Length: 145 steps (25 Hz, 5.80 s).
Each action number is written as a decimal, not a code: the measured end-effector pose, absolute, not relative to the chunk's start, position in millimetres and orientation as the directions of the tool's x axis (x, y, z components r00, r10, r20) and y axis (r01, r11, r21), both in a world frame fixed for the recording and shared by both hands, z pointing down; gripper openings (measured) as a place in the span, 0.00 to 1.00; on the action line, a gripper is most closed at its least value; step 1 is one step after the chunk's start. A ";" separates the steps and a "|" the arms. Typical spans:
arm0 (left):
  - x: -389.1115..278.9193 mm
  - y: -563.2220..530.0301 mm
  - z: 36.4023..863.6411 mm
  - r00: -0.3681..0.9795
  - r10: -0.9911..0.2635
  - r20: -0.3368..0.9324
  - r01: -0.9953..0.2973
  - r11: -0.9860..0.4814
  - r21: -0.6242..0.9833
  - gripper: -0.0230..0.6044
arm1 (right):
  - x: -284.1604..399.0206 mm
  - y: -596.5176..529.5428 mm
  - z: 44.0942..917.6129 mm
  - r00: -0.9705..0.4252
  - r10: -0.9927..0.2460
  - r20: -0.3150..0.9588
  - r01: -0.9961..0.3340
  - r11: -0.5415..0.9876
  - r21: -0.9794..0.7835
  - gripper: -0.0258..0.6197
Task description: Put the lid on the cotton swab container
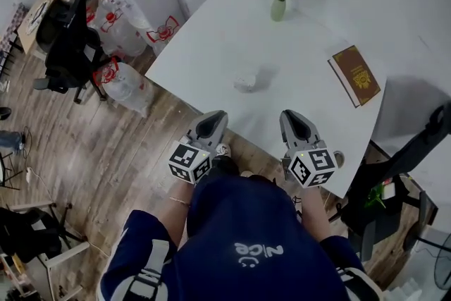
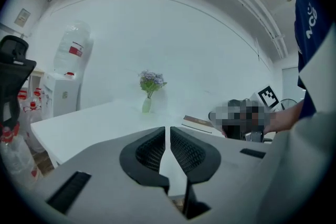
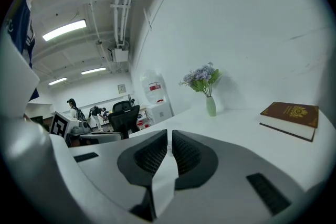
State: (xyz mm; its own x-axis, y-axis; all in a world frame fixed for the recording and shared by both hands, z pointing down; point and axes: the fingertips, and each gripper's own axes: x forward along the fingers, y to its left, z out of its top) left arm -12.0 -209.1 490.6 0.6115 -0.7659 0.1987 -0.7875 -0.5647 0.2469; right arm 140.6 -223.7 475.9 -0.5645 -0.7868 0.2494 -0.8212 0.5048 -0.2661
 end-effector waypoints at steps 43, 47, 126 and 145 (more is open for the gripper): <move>25.3 -349.8 603.6 0.818 -0.242 0.523 -0.345 -0.932 0.108 0.45 | 111.2 -329.2 484.8 -0.444 -0.836 0.323 -0.894 0.390 -0.218 0.13; 23.8 -350.2 602.8 0.819 -0.239 0.523 -0.341 -0.934 0.108 0.45 | 108.4 -352.5 480.5 -0.459 -0.825 0.328 -0.887 0.411 -0.210 0.13; 26.2 -348.0 604.5 0.806 -0.252 0.535 -0.348 -0.934 0.084 0.45 | 28.4 -354.1 540.8 -0.432 -0.807 0.402 -0.892 0.449 -0.058 0.13; -42.2 -331.8 526.6 0.787 -0.552 0.274 -0.603 -0.783 0.153 0.50 | 77.5 -317.2 487.9 -0.341 -0.917 0.209 -0.940 0.326 -0.103 0.13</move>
